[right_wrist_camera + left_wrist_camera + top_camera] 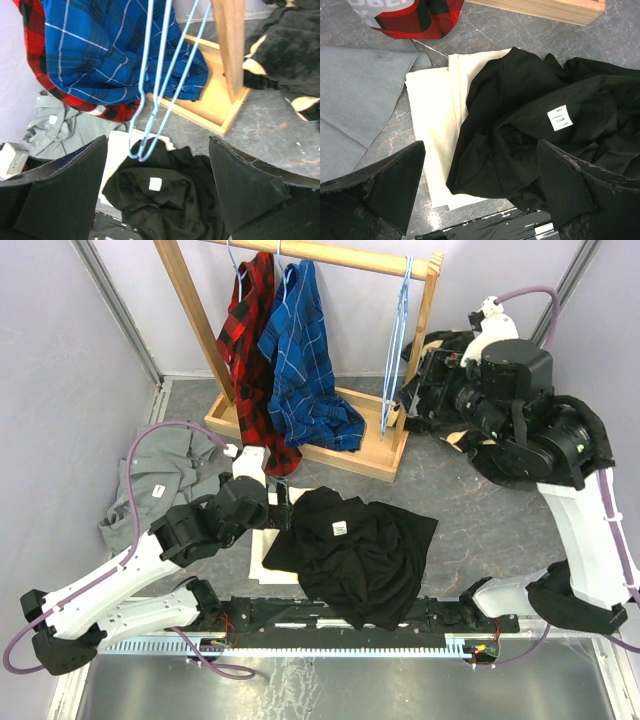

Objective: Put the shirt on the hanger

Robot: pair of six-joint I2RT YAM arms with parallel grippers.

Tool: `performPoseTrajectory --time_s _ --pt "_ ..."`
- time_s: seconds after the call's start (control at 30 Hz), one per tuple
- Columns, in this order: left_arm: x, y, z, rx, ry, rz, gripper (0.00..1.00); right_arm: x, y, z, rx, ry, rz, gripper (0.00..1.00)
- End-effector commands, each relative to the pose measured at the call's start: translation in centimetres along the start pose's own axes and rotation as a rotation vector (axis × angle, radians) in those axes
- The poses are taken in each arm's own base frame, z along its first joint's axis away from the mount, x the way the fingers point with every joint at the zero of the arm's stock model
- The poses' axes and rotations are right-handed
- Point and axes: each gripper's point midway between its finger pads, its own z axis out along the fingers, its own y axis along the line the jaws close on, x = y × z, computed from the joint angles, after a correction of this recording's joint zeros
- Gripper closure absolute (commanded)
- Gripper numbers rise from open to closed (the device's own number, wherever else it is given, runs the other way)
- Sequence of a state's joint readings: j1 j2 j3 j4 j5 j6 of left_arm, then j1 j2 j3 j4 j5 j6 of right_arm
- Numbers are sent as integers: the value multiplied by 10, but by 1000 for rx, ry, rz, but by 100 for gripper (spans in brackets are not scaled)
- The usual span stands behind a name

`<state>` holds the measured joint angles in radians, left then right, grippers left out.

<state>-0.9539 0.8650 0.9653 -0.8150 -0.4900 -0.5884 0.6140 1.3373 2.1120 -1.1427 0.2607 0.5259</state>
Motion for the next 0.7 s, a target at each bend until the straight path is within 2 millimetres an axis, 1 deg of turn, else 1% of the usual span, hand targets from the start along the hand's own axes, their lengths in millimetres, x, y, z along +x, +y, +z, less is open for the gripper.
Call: performPoseTrajectory --time_s 0.0,0.03,0.1,0.17,0.23,0.33,0.43,0.57,0.67 --pt "-12 2 -2 1 -60 2 3 -30 34 5 -129 -75 68 17" --pt "-12 2 -2 2 -58 3 3 -28 38 12 -135 -59 67 20" --pt "-11 2 -2 5 -57 3 3 -30 47 18 -163 -53 67 27" --pt "-12 1 -3 8 -59 1 3 -34 53 22 -187 -67 68 32" --pt "-12 1 -2 9 -60 0 3 -42 54 22 -189 -112 68 33" --pt "-11 0 -2 17 -59 1 3 -56 49 19 -166 -194 68 33" --pt "-10 -2 0 24 -52 8 4 -63 55 22 -191 -227 68 34" --pt "-7 -5 2 31 -38 17 5 -56 66 41 -213 -190 70 40" --pt "-6 -5 3 31 -35 20 6 -50 64 53 -179 -174 71 43"
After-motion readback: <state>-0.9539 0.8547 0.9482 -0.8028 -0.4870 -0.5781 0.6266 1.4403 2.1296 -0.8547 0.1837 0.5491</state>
